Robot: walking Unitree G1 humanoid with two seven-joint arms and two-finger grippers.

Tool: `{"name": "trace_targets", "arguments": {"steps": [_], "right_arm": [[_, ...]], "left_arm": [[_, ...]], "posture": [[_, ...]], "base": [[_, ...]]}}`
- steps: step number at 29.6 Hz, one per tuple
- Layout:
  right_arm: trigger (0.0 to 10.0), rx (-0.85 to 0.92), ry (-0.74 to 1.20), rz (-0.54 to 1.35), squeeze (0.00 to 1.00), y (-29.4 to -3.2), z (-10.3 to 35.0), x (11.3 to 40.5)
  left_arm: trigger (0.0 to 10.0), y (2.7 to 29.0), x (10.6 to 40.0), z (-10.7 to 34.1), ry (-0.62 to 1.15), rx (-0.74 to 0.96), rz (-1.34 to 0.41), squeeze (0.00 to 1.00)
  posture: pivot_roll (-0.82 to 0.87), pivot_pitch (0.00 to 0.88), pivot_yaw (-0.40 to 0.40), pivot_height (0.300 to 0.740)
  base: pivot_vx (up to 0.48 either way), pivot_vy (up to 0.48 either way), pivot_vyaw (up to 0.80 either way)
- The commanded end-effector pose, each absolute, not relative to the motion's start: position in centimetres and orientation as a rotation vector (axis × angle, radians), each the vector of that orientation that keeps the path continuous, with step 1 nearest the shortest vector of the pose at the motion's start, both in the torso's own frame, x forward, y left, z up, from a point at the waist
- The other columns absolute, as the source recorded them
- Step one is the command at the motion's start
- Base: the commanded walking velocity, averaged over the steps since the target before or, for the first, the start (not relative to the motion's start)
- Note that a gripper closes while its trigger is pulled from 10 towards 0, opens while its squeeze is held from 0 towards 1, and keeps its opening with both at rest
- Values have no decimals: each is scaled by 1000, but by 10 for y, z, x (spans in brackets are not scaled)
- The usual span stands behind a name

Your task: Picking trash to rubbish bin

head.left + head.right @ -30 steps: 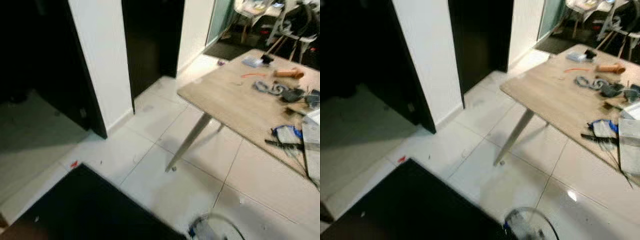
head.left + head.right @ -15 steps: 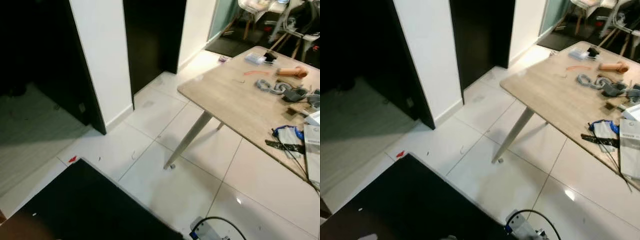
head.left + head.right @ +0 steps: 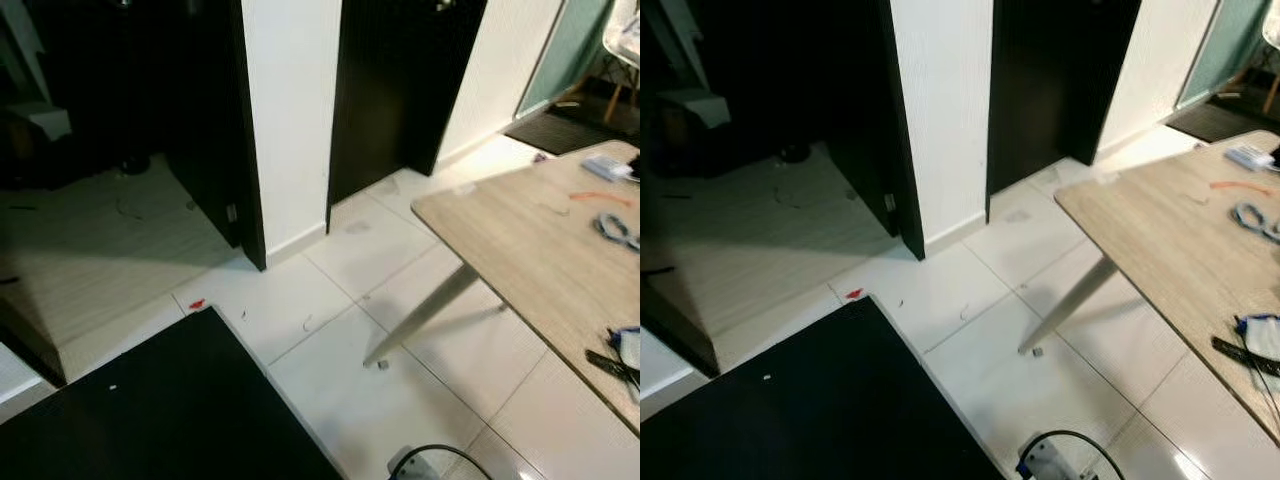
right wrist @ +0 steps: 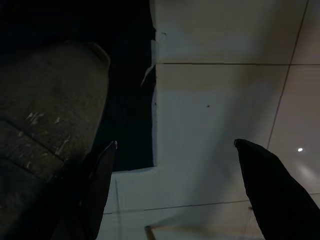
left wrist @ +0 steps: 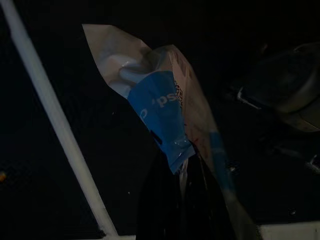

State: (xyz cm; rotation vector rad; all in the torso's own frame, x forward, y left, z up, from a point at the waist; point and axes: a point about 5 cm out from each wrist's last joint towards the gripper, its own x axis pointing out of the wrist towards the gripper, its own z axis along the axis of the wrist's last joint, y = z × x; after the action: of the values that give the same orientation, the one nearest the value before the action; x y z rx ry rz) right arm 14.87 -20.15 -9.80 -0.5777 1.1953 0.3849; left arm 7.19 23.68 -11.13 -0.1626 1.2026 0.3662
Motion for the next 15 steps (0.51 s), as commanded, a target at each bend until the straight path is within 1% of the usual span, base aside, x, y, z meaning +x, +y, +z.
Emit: {"name": "trace_targets", "arguments": {"steps": [1, 15], "right_arm": [[10000, -552, 1205, 420, 0, -192, -101, 145], [10000, -551, 1210, 413, 0, -196, -100, 145]], "left_arm": [[10000, 238, 67, -112, 1220, -146, 368, 0], [10000, 234, 68, -113, 1225, -144, 356, 0]], "posture": [[87, 45, 23, 740], [82, 47, 22, 740]], "base": [[0, 0, 756], [0, 0, 756]]}}
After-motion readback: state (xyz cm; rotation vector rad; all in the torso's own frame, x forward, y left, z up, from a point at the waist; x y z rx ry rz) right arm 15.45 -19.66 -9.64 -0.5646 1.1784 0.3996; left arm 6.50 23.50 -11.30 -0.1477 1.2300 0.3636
